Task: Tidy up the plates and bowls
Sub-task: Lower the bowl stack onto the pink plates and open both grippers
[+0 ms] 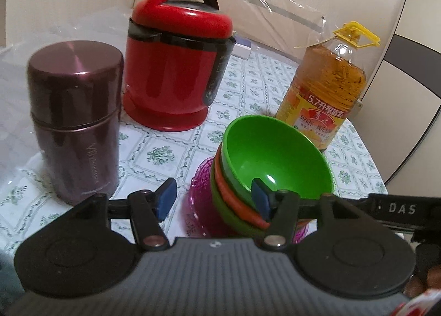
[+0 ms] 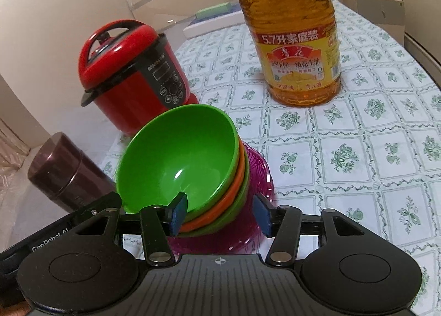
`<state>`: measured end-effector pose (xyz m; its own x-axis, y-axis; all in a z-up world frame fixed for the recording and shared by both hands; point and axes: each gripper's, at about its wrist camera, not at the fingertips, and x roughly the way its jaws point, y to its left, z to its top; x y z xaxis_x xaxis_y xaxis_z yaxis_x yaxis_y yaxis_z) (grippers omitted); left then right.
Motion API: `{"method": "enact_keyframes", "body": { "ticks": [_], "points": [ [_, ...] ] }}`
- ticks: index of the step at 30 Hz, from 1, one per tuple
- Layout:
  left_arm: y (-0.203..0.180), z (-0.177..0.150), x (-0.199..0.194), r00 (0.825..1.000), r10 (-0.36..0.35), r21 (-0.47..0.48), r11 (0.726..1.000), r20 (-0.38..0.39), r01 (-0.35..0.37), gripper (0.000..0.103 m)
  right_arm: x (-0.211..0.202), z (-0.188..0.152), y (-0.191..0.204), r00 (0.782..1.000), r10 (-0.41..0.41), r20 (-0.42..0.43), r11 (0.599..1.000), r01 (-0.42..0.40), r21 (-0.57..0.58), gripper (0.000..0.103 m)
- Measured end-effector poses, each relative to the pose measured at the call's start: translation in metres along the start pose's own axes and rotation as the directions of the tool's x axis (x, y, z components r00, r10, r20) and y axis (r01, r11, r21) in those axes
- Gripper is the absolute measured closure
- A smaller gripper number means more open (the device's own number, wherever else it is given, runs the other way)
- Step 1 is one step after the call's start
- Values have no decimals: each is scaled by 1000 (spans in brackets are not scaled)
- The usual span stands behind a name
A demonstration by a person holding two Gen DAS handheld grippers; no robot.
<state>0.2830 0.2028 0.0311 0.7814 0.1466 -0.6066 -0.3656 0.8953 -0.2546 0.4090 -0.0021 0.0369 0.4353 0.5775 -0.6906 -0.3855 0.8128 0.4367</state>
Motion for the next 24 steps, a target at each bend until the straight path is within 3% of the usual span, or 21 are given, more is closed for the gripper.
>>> {"method": "enact_keyframes", "body": {
  "ticks": [10, 24],
  "points": [
    [8, -26, -45, 1000, 24, -6, 1000, 19, -24, 39, -43, -32, 4, 998, -1, 65, 998, 6, -70, 50],
    [-7, -75, -105, 999, 33, 110, 993, -27, -29, 39, -88, -99, 7, 998, -10, 64, 996, 16, -93, 47]
  ]
}}
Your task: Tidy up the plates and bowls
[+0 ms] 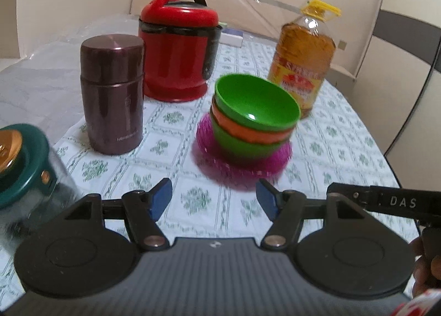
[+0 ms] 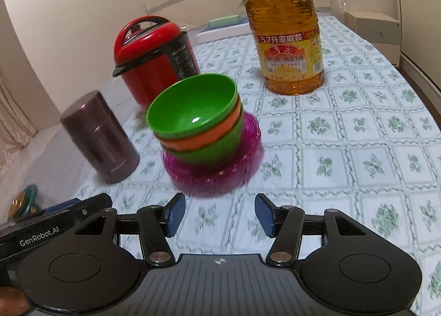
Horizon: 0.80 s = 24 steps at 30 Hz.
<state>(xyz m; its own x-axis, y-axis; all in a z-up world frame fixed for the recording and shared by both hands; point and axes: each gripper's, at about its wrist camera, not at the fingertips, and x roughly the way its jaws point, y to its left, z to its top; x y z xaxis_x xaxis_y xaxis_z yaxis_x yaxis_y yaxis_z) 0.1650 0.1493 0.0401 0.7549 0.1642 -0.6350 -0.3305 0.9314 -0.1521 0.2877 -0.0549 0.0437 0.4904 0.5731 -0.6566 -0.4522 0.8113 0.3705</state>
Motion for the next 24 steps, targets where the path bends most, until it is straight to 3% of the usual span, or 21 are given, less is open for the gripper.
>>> {"method": "enact_keyframes", "body": {
  "ticks": [9, 24],
  "points": [
    [-14, -29, -32, 1000, 20, 43, 999, -18, -20, 39, -36, -31, 5, 999, -48, 9, 999, 48, -14, 46],
    [-25, -61, -80, 999, 34, 19, 999, -41, -33, 39, -95, -78, 14, 995, -78, 55, 996, 80, -43, 46]
  ]
}}
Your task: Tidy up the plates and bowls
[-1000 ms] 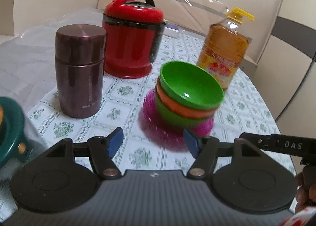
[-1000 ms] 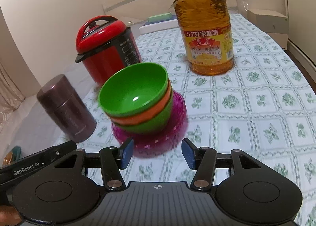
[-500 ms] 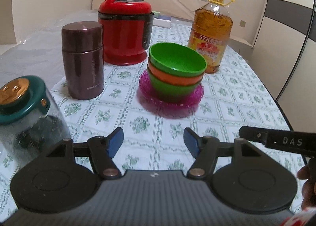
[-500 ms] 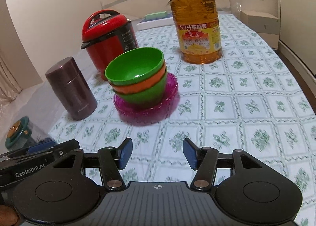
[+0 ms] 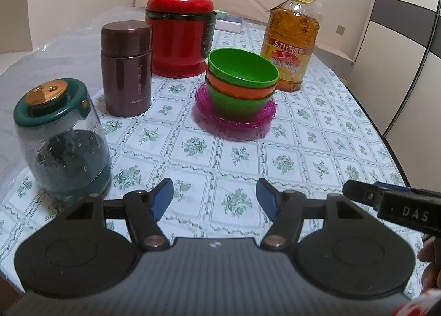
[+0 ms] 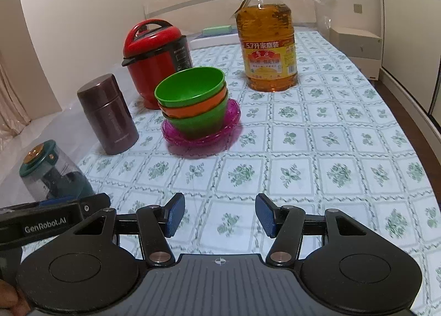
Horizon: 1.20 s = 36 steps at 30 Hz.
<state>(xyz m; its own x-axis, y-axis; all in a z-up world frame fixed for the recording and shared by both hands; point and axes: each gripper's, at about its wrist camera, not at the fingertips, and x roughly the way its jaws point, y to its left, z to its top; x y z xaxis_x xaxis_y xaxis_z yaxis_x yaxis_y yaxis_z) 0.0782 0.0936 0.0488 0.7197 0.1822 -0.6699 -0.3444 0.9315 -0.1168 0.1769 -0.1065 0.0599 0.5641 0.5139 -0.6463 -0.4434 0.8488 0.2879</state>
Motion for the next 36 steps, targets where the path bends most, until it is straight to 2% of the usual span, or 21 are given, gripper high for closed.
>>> {"method": "enact_keyframes", "body": {
  "ticks": [13, 19, 27, 36],
  "points": [
    [-15, -30, -40, 1000, -19, 47, 999, 1, 19, 33, -53, -32, -3, 1000, -10, 15, 1000, 10, 11, 46],
    [-19, -40, -59, 999, 14, 81, 997, 31, -17, 33, -71, -42, -2, 1000, -21, 19, 1000, 21, 2, 46],
    [-23, -49, -68, 1000, 1, 85, 996, 12, -2, 33, -83, -52, 7, 999, -33, 3, 999, 34, -41, 46],
    [-28, -51, -68, 1000, -22, 90, 996, -1, 22, 33, -84, -56, 8, 999, -42, 2, 998, 42, -39, 46]
  ]
}}
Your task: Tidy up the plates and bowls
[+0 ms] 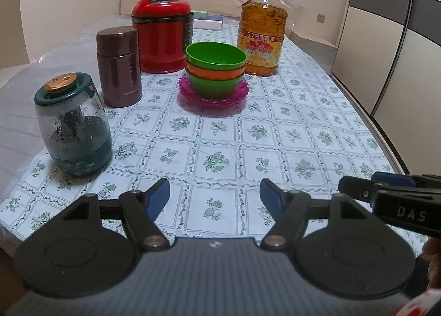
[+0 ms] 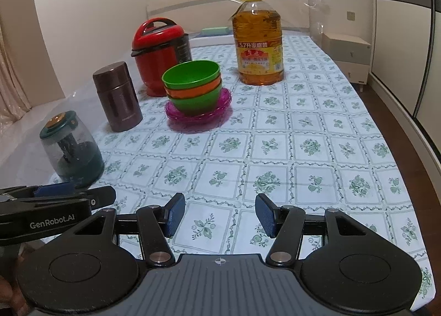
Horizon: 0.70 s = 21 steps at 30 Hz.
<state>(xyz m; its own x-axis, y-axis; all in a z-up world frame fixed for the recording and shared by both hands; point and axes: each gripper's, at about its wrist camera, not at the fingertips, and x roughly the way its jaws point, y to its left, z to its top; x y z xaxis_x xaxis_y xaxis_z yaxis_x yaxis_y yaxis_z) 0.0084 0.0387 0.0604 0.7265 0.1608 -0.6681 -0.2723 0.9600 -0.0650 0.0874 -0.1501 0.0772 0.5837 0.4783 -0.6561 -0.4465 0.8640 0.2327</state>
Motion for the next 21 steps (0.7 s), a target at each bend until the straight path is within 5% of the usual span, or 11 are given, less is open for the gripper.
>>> {"method": "enact_keyframes", "body": {
  "ticks": [21],
  "points": [
    [-1, -2, 3, 1000, -17, -6, 1000, -9, 17, 33, 2, -3, -3, 1000, -11, -3, 1000, 11, 3, 46]
  ]
}}
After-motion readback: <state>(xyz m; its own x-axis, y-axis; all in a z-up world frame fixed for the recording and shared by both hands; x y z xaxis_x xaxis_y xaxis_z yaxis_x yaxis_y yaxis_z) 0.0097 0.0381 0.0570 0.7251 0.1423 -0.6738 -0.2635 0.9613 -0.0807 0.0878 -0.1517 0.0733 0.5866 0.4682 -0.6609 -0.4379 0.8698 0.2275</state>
